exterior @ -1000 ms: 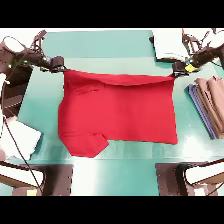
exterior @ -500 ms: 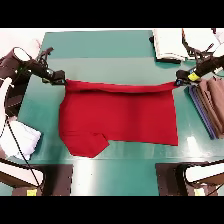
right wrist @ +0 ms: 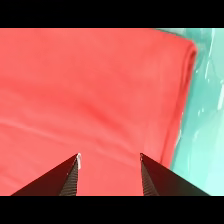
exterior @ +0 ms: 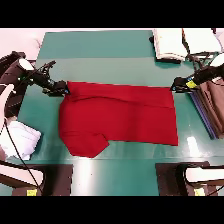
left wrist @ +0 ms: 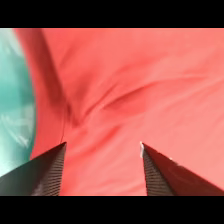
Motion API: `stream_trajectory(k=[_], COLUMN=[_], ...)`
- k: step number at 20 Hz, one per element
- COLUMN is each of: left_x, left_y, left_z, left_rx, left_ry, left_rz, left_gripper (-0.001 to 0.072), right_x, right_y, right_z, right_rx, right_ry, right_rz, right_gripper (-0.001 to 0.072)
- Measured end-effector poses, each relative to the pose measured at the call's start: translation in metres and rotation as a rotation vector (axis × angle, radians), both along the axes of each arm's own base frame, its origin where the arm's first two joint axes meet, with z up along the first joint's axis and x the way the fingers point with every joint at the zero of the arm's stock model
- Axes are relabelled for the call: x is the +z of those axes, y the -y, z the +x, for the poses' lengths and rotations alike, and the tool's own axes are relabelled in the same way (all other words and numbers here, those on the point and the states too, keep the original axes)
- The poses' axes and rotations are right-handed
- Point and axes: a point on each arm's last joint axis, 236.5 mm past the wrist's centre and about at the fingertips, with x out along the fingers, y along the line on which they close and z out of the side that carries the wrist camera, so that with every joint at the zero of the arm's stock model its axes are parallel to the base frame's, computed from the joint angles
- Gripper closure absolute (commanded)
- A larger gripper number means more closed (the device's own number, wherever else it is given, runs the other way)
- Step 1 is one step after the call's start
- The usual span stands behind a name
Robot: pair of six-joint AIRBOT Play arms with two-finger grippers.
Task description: Fold the shirts.
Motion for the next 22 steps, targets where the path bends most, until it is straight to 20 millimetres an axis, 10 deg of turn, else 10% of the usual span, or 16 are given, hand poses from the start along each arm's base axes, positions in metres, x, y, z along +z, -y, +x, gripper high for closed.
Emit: stream_trajectory(k=[4, 12, 18, 20, 22], left_x=[0.008, -0.042, -0.059, -0.061, -0.057], left_y=[-0.013, -0.007, 0.022, 0.03, 0.036], left_z=[-0.052, -0.21, -0.237, -0.233, -0.226], left_rx=[0.005, 0.044, 0.109, 0.127, 0.133], left_ry=[-0.037, -0.252, -0.268, -0.246, -0.215], left_rz=[0.065, 0.078, -0.051, -0.089, -0.122], left_gripper=[0.0159, 0.0159, 0.0172, 0.0517, 0.0681], right_x=[0.024, 0.042, 0.045, 0.046, 0.045], right_y=[0.003, -0.003, -0.005, -0.006, -0.008], right_z=[-0.033, -0.074, -0.076, -0.076, -0.079], right_rx=[-0.02, -0.028, -0.033, -0.033, -0.026], right_ry=[0.029, 0.103, 0.127, 0.129, 0.119], right_rz=[-0.006, -0.024, -0.02, -0.013, -0.01], right_gripper=[0.0281, 0.028, 0.0282, 0.0283, 0.0285])
